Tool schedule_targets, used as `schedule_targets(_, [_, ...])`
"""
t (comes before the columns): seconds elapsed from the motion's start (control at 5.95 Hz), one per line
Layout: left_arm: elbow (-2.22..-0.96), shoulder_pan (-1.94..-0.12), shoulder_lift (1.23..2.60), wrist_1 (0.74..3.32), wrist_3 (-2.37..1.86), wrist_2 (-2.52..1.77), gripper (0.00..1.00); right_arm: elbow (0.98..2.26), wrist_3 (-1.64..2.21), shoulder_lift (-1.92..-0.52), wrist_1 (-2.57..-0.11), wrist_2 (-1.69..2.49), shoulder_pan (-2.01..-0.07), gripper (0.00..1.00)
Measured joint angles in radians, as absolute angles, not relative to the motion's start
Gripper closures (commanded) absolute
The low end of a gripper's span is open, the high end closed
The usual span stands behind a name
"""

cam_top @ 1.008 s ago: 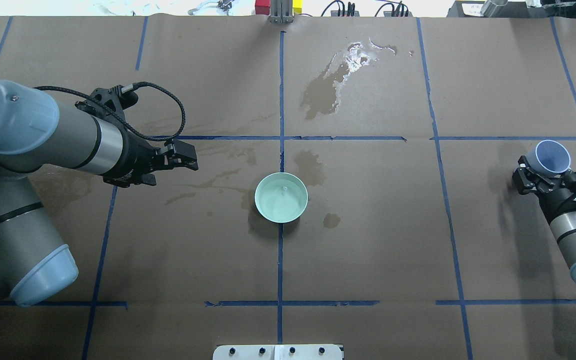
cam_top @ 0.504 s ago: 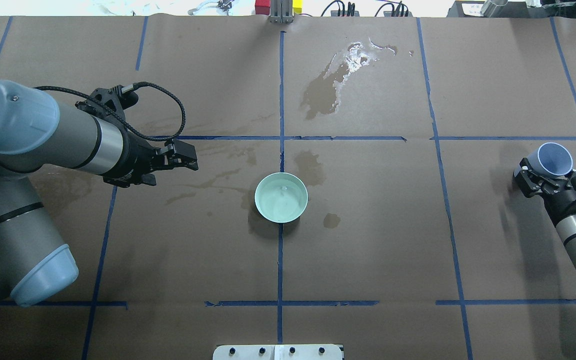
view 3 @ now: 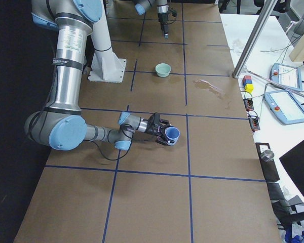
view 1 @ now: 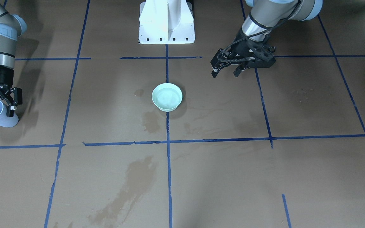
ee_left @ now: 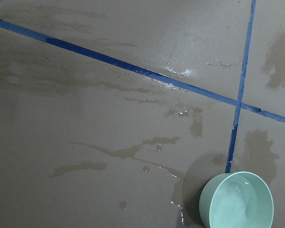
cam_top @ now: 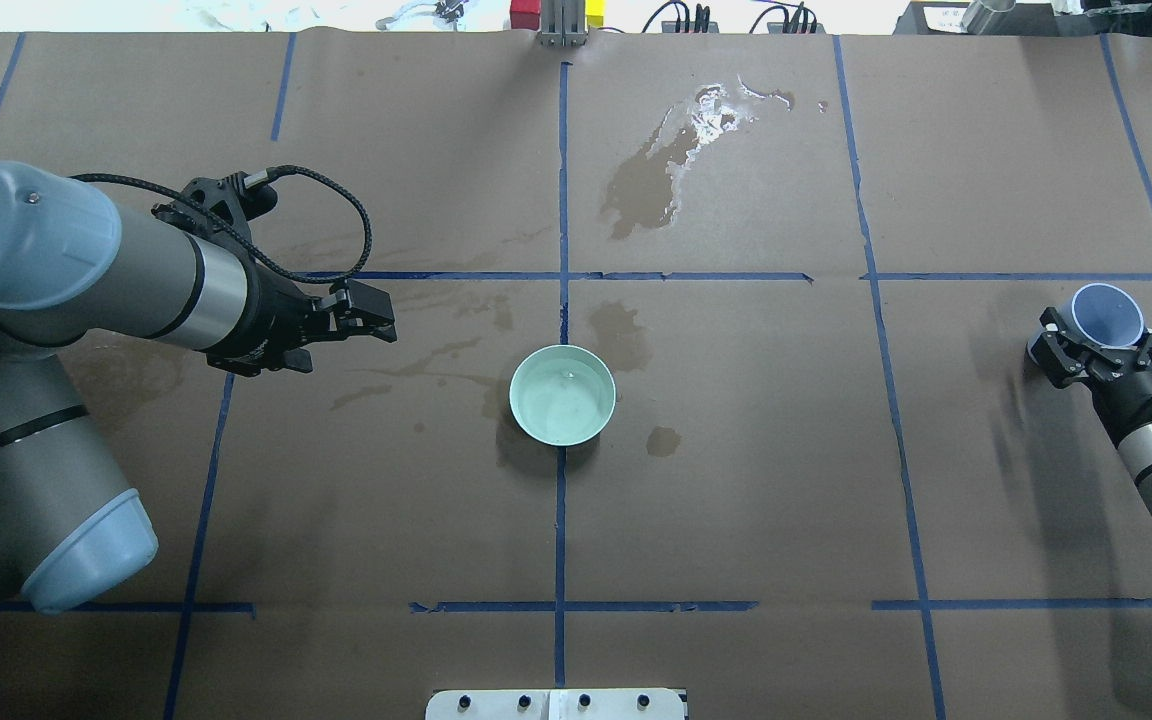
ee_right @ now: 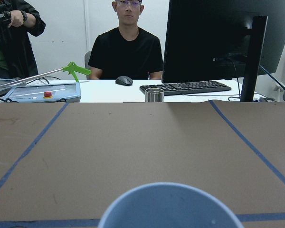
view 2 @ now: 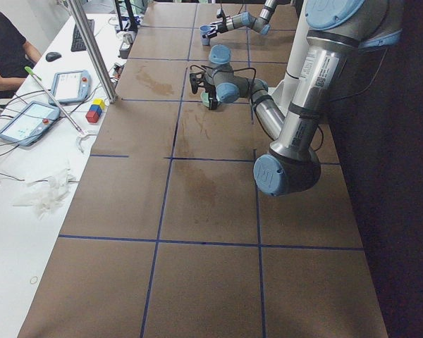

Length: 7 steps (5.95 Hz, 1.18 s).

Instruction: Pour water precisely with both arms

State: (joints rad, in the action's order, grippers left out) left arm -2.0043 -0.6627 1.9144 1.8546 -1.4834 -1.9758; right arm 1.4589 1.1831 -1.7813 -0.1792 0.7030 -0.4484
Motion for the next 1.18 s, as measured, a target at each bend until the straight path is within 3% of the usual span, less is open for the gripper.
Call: schedule_targets(1.18, [-2.005,-0.663,1.914,1.855,-1.485,-1.976,0.00,1.572,1.096,-1.834,-0.181,0.881,-0.587,0.00])
